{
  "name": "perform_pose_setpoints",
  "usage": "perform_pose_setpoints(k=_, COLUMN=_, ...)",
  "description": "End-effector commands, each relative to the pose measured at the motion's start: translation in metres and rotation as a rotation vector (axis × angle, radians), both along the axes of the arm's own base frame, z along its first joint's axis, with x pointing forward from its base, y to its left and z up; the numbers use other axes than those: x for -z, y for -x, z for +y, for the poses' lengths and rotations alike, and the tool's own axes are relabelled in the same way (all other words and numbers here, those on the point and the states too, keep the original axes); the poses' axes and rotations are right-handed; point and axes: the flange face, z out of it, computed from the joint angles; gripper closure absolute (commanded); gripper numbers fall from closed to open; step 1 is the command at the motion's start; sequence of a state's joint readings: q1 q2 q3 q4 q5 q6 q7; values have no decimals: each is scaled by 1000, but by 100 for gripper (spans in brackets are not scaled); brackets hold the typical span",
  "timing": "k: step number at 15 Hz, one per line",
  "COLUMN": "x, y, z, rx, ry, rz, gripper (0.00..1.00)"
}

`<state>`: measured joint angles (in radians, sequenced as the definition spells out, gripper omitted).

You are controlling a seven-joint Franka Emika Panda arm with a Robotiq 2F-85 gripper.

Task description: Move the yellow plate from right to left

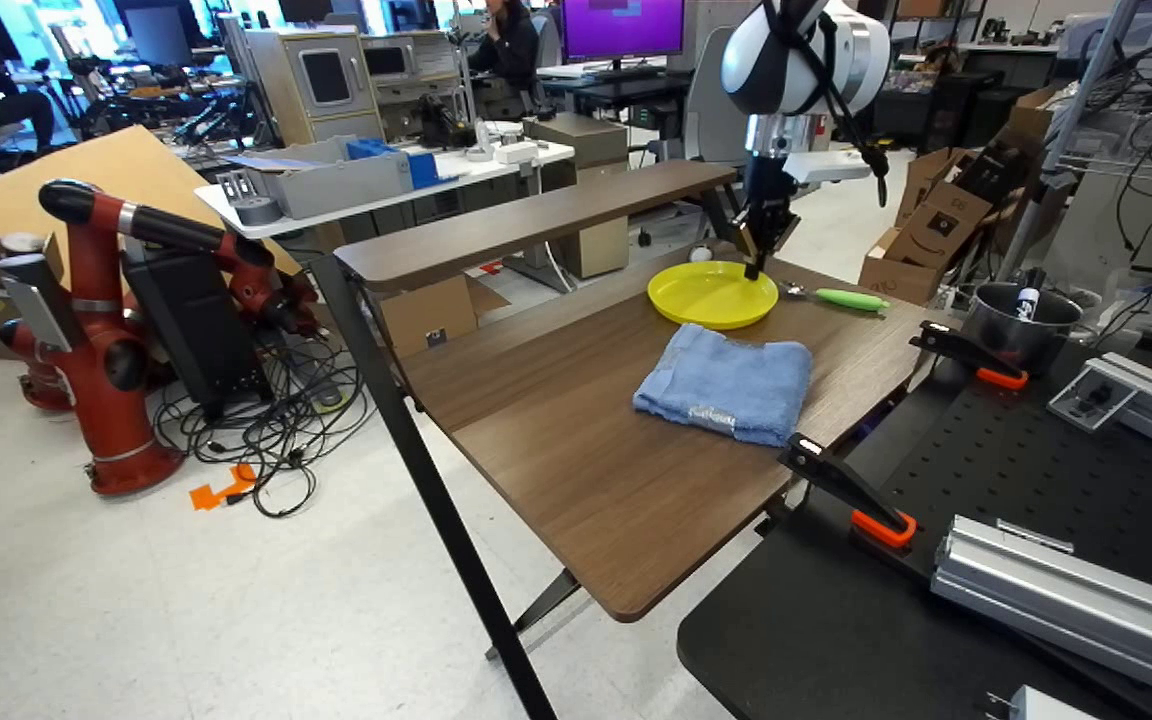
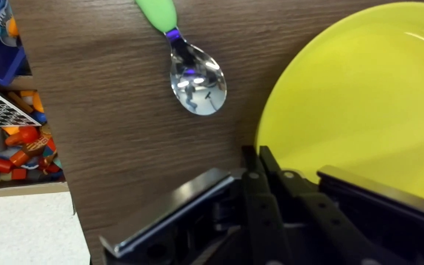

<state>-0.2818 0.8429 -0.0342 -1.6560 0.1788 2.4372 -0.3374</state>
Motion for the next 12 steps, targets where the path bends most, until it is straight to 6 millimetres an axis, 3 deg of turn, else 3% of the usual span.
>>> perform_pose_setpoints(k=1, x=-15, y=3, z=6, rx=-42, ry=-14, rz=-45, gripper=99)
perform_pose_setpoints(k=5, x=-46, y=12, z=14, rx=-82, ry=-20, rz=-99, gripper=99)
perform_pose_setpoints(k=12, x=-111, y=51, z=20, rx=-152, ry=-85, rz=-197, gripper=99)
